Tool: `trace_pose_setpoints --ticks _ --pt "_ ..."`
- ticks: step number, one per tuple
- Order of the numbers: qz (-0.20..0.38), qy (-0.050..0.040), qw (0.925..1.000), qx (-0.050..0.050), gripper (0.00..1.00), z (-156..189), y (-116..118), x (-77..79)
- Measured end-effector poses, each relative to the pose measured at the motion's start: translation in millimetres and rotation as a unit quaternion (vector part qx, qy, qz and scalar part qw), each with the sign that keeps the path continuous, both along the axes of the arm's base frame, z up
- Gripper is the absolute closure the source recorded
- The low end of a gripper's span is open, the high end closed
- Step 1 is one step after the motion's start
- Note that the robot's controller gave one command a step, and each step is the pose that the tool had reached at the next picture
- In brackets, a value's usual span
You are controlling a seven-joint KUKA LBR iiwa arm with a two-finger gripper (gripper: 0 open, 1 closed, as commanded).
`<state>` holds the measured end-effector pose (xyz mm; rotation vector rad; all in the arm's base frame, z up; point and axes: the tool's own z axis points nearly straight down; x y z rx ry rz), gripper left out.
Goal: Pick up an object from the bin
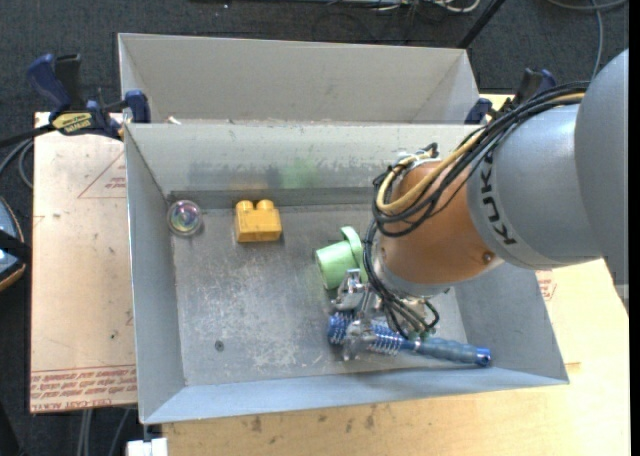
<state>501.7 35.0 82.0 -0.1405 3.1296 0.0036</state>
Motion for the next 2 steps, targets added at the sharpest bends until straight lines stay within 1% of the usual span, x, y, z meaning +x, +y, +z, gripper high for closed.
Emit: trace_pose_setpoints --ticks 1,2 --pt "0.0 0.0013 1.0 0.0 1.0 51.7 0.8 1.5" --pt "-0.001 0.0025 1.0 -0.001 1.0 79.7 1.3 2.3"
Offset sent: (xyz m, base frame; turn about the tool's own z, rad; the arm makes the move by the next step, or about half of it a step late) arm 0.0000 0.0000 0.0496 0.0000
